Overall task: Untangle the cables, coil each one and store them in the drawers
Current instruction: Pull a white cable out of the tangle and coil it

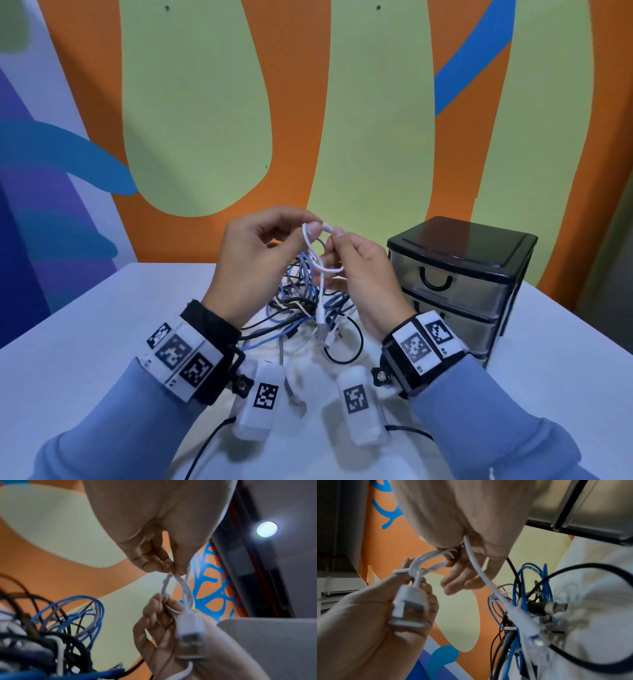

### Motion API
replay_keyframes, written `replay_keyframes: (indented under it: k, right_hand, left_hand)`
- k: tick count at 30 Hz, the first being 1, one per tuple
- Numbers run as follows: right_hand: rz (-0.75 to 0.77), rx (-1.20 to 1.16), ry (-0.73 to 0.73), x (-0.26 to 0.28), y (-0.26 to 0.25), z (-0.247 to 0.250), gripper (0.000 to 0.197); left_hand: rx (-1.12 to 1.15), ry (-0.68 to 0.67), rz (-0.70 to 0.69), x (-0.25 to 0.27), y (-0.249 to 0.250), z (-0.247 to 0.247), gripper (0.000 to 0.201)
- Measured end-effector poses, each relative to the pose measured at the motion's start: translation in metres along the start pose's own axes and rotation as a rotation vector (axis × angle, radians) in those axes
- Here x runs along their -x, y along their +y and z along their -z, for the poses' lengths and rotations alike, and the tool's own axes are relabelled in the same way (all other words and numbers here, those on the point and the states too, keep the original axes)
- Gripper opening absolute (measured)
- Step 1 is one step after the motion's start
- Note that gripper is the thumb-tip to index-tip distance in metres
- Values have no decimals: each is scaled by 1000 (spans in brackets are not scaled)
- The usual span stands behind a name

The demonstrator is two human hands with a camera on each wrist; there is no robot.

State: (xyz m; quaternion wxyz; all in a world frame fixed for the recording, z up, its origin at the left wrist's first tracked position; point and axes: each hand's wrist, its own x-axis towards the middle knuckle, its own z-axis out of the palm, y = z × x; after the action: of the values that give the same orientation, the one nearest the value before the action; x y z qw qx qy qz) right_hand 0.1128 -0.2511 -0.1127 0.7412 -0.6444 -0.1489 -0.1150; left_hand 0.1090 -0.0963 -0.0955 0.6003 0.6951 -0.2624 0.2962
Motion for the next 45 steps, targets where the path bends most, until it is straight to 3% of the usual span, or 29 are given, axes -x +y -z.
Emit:
replay_keyframes:
  k: [6, 13, 17, 19, 23, 30, 36, 41, 43, 45]
  right_hand:
    - [-5, -82, -28, 6, -7, -3, 33]
    - [34, -81, -6, 1, -3, -1, 31]
    - [-86, -490, -32, -3, -11, 5, 26]
    - [-104, -656, -25, -6, -15, 11, 25]
    - [-138, -747, -89, -9, -16, 14, 26]
    - [-200, -898, -167, -4, -18, 5, 31]
    - [-13, -482, -34, 5, -15, -12, 29]
    - [259, 202, 178, 2, -4, -8, 35]
    - [345, 403, 244, 0, -1, -2, 35]
    - [339, 482, 240, -2, 3, 5, 36]
  left_hand:
    - [480, -4, 385, -3, 2, 5, 16]
    - [681, -33, 551, -6, 11, 6, 12]
    - [814, -30, 656, -11, 11, 16, 12]
    - [796, -18, 665, -13, 10, 21, 15]
    - [569, 3, 560, -19, 5, 31, 25]
    - [115, -39, 343, -8, -4, 20, 14]
    - [213, -210, 389, 2, 3, 1, 18]
    - [460, -152, 536, -1, 10, 1, 42]
    - [462, -149, 524, -1, 15, 1, 39]
    - [460, -130, 500, -1, 19, 1, 33]
